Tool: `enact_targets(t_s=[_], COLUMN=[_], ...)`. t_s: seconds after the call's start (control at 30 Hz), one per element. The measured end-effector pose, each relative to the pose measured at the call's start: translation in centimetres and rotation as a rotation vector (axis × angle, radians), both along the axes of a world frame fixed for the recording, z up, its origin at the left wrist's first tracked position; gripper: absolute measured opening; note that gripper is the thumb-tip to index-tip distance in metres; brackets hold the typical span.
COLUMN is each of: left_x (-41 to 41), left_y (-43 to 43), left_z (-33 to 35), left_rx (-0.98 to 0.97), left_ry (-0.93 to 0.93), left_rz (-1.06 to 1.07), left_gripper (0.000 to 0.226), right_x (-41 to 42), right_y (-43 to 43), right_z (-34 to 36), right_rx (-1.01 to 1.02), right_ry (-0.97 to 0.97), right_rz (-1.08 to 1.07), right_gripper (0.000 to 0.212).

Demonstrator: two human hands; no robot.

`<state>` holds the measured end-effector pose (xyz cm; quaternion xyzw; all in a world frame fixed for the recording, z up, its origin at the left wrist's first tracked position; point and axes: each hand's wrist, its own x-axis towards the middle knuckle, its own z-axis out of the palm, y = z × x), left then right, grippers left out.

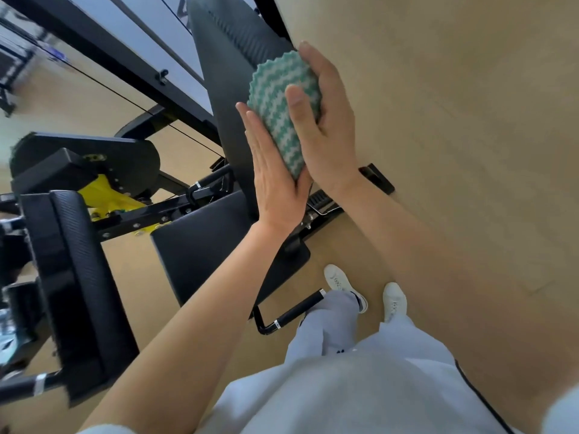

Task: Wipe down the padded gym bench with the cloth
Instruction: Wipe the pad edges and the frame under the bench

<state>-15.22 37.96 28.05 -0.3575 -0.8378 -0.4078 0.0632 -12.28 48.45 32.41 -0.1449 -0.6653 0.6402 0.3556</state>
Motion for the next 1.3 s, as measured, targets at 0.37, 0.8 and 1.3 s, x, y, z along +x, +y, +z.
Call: enact_targets(t_s=[0.37,0.8,1.3], left_x=[0.5,-0.6,-1.2], left_y=[-5.5,-17.7,-19.8], left_z=[-6.5,-16.6,-15.1], left_rx=[-0.252,-0.805,-0.309], left_ry=[-0.004,-0.108,-0.354], left_rz=[0.015,-0.207,-0.040], left_gripper=[0.088,0.098,0.037], right_x=[1.6,2.9,2.0], right_y=[-6.7,-15.6,-21.4], right_z=[-10.3,-24.7,-21.1], right_rx=[0.029,-0.106,-0.373], right_ry=[-0.093,-0.446,-0.377], right_rz=[0.061,0.207,-0.249], right_gripper=[0.087,0.090,0.094])
